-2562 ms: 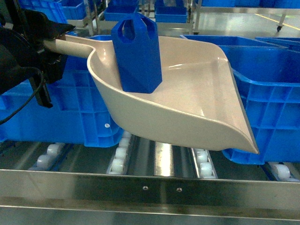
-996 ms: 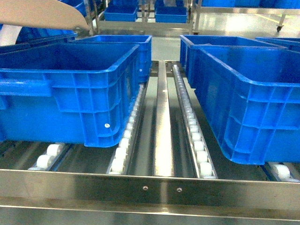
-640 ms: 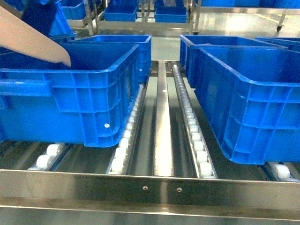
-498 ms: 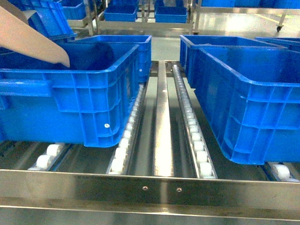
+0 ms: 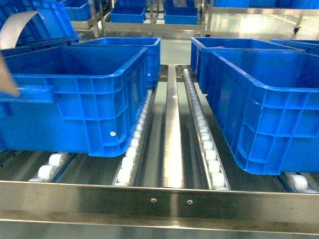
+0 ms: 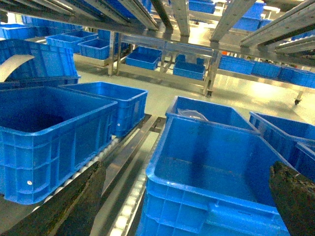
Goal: Place part in tray to right shelf
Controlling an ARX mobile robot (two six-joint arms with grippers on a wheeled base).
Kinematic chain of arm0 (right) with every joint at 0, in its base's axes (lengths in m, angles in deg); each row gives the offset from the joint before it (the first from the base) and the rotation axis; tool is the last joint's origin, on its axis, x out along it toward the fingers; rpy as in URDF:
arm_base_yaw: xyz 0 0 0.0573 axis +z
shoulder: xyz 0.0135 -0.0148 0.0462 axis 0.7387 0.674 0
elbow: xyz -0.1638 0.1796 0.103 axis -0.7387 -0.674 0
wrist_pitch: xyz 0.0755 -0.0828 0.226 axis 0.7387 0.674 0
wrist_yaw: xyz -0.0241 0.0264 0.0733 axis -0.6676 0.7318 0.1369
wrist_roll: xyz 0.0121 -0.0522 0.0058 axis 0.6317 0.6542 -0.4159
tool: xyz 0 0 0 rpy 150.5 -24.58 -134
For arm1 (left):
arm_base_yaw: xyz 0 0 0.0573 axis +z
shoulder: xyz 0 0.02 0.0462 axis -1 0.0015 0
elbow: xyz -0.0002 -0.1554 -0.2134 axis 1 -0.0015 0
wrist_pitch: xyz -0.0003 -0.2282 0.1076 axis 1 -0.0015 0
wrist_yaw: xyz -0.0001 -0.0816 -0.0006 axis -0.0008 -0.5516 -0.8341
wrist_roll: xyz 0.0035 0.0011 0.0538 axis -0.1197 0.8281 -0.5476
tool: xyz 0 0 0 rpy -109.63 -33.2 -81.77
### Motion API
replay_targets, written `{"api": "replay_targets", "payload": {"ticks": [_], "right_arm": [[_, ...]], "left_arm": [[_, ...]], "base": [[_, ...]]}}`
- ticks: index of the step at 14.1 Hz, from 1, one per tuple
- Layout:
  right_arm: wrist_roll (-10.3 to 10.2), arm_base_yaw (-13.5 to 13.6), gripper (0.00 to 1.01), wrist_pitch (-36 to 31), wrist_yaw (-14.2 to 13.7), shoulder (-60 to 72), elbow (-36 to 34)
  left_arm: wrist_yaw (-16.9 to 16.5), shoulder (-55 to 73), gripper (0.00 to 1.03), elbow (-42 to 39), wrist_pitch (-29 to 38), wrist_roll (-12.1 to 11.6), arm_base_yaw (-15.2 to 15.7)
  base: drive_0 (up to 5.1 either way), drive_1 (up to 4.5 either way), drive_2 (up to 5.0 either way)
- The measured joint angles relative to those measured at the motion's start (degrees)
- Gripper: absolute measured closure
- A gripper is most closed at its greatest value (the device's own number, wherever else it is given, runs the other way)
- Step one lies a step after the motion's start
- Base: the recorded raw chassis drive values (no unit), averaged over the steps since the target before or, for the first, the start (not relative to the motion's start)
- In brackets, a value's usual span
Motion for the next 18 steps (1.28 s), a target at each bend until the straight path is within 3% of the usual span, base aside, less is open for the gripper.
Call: {"api": "replay_targets", "payload": {"ticks": [1,2,3,4,5,6,7,8,11,12,13,17,18], "right_arm": [[-1.6,0.2,0.07,3.8,-1.9,-0.2,0.7],[-6.5,-2.1,0.23,9.7,-3.8,-2.5,0.3],[-8.3,-4.7,0.32,10.1,-2.7,-4.5,-1.6],[-9.7,-7.6,0.43,10.3,-0.4,-6.6,-3.6],[-10.8,-11.7,0.63,10.4,3.7,-9.5,-6.0],[-11.0,-14.3,0.78,10.5,6.6,-11.2,-7.6],[-11.1,-16.3,0.93,10.9,8.6,-12.8,-9.0],[-11.3,-18.1,0.99,11.2,10.3,-14.1,-10.1],[-11.2,-21.9,0.99,12.0,14.2,-16.7,-11.7],[-11.2,-25.8,0.99,12.3,18.8,-17.7,-12.3],[-11.5,-29.1,0.99,19.1,20.0,-22.7,-12.9],[-11.5,-28.5,0.99,18.5,20.8,-27.6,-15.5],[-11.5,-28.5,0.99,19.2,21.0,-28.7,-16.6]], "left_arm": [[-9.8,-16.0,0.91,-6.3,-14.0,-1.9,10.0],[-26.7,-24.9,0.91,-4.0,-30.1,-14.0,14.9],[-36.2,-28.6,0.91,-5.3,-36.5,-19.9,12.0],[-42.4,-32.4,0.91,-9.9,-39.8,-24.6,8.1],[-38.0,-33.6,0.91,-16.8,-39.2,-29.0,5.6],[-35.3,-35.7,0.91,-20.3,-38.6,-30.7,3.7],[-34.6,-38.4,0.91,-22.0,-37.3,-31.2,1.0],[-33.1,-40.3,0.91,-23.2,-36.3,-31.5,-0.2],[-29.7,-43.1,0.91,-27.9,-36.5,-31.5,-2.9],[-25.7,-43.9,0.91,-28.9,-36.9,-31.6,-6.1],[-23.7,-45.4,0.91,-30.0,-36.7,-31.8,-10.3],[-22.8,-51.3,0.91,-34.1,-38.1,-31.9,-9.8],[-22.8,-55.8,0.91,-34.1,-44.0,-31.9,-9.8]], "base": [[0.0,0.0,0.0],[0.0,0.0,0.0],[0.0,0.0,0.0],[0.0,0.0,0.0],[0.0,0.0,0.0],[0.0,0.0,0.0],[0.0,0.0,0.0],[0.0,0.0,0.0],[0.0,0.0,0.0],[0.0,0.0,0.0],[0.0,0.0,0.0],[0.0,0.0,0.0],[0.0,0.0,0.0]]}}
